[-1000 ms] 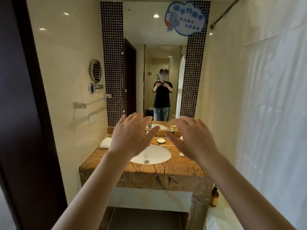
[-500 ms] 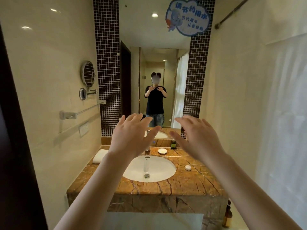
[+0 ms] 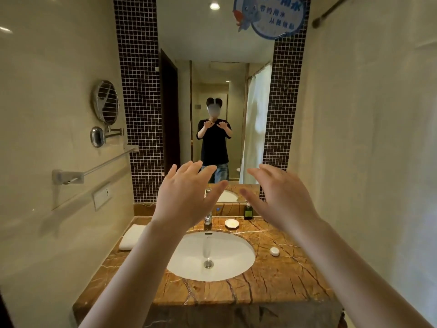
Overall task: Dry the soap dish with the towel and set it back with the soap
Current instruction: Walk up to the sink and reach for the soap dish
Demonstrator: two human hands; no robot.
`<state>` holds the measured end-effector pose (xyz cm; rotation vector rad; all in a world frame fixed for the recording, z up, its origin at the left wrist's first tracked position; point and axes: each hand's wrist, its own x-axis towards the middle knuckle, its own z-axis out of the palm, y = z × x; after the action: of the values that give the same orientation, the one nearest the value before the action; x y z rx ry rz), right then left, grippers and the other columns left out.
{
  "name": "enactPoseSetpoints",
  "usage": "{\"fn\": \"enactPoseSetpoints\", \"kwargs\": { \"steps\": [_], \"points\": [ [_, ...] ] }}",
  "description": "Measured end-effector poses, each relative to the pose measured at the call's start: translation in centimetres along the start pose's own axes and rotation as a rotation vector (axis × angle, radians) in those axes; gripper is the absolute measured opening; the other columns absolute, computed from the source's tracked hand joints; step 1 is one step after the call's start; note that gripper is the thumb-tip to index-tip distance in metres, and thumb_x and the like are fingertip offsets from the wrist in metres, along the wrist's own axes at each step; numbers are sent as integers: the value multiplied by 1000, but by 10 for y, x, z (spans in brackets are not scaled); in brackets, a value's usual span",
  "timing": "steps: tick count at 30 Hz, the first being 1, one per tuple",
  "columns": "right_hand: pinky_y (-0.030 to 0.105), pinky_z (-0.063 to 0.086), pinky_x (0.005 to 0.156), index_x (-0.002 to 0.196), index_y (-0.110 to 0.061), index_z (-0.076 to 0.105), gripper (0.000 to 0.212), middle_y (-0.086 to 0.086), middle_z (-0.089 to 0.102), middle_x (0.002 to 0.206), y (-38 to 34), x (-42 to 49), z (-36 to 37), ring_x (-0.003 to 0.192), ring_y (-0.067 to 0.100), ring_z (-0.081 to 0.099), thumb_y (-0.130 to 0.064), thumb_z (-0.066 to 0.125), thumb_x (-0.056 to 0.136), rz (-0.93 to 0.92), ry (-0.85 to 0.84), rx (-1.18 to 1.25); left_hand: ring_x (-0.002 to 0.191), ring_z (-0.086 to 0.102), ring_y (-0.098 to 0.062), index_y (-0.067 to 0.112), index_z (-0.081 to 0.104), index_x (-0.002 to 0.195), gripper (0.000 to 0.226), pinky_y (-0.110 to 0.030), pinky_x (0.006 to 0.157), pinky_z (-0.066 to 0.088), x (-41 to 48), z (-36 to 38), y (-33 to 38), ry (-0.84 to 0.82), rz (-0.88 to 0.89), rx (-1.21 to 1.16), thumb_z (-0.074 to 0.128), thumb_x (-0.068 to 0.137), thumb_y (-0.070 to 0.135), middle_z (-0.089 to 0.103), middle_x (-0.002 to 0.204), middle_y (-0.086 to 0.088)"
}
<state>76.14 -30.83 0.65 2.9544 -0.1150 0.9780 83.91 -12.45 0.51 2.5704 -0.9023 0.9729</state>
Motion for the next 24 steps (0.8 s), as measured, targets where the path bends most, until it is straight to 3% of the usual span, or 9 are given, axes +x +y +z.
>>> {"fn": "enactPoseSetpoints", "kwargs": {
  "steps": [24],
  "points": [
    [47,31,109,134,-26,46,63,-5,54,132,101,167,132,124,14,47,-64,27,87,-19,-11,37,132,39,-17,30,42,137,61,-46,111,23,163,158,-35,-64,-70,-26,22,89,64,50,140,1]
  ]
}}
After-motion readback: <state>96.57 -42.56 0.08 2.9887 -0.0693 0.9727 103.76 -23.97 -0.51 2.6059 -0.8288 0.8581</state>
